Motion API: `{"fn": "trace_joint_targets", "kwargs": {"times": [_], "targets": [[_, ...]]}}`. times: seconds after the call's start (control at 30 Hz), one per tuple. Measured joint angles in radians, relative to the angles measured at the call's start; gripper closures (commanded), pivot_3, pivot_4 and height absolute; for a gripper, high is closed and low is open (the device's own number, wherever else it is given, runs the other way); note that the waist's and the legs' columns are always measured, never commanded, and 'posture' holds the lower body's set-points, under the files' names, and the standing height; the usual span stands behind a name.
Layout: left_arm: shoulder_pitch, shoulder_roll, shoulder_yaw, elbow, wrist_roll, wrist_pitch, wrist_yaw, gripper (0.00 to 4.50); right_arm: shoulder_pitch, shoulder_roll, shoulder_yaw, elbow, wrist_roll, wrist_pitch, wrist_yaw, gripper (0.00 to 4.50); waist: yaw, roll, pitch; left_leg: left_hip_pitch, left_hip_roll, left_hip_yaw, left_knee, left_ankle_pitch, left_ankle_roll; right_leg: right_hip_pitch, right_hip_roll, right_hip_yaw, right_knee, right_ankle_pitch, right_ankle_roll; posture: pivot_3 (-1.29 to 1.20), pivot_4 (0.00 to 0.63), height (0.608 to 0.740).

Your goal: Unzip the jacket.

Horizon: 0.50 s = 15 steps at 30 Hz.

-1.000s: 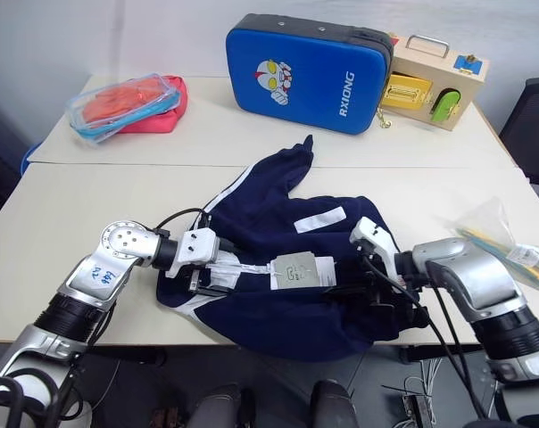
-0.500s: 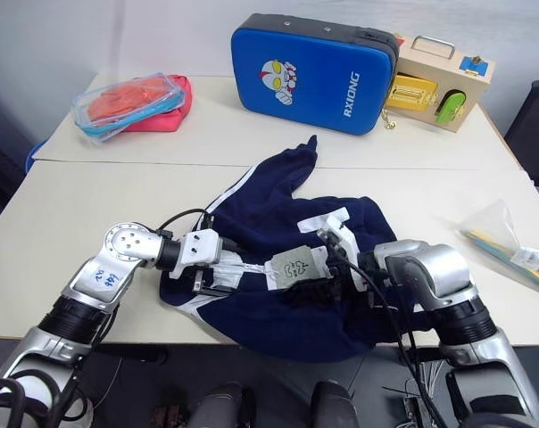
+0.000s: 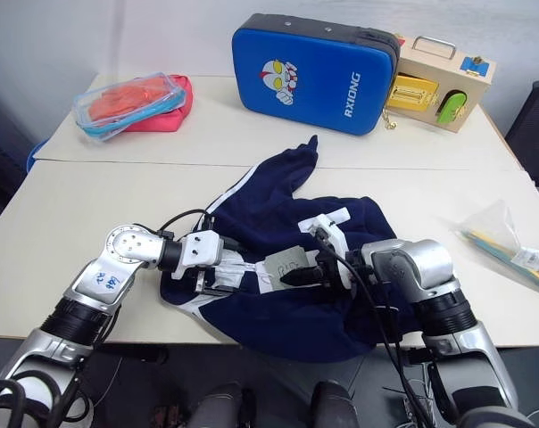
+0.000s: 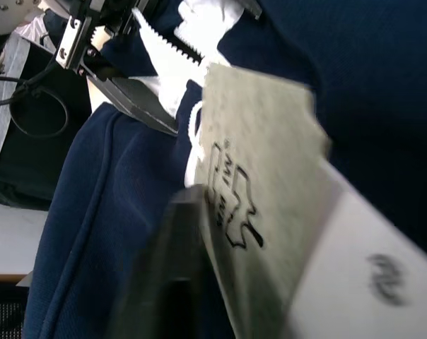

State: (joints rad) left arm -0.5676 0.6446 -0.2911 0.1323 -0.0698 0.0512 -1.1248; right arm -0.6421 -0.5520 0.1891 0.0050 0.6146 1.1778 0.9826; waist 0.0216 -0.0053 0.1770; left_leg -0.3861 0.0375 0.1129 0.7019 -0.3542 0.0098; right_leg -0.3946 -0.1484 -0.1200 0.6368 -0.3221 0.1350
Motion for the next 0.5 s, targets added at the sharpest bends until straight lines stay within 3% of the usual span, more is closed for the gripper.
{"fn": "trace_joint_targets", "kwargs": {"times": [0.03,0.33,0.5], "targets": [[0.001,0.0,0.0,0.0,0.0,0.0,0.0,0.0,0.0,0.0,0.0,-0.003,0.0,0.0,0.001,4.45,0.0,0.0,0.0,0.0,0.0,0.0,0.0,0.0,0.0,0.0,0.0,0.0,0.0,0.0,0.0,0.0,0.15,0.74],[0.01,0.0,0.004,0.0,0.0,-0.019,0.009,0.0,0.022,-0.048,0.003,-0.046,-0.01,-0.031,0.021,4.45,0.0,0.0,0.0,0.0,0.0,0.0,0.0,0.0,0.0,0.0,0.0,0.0,0.0,0.0,0.0,0.0,0.15,0.74],[0.019,-0.003,0.008,0.001,0.0,-0.031,0.017,0.0,0.035,-0.169,0.005,-0.079,-0.069,-0.149,0.054,4.45,0.002,0.0,0.0,0.0,-0.001,0.0,0.0,0.0,0.0,0.001,-0.001,0.0,0.0,0.0,0.0,0.0,0.15,0.74]]}}
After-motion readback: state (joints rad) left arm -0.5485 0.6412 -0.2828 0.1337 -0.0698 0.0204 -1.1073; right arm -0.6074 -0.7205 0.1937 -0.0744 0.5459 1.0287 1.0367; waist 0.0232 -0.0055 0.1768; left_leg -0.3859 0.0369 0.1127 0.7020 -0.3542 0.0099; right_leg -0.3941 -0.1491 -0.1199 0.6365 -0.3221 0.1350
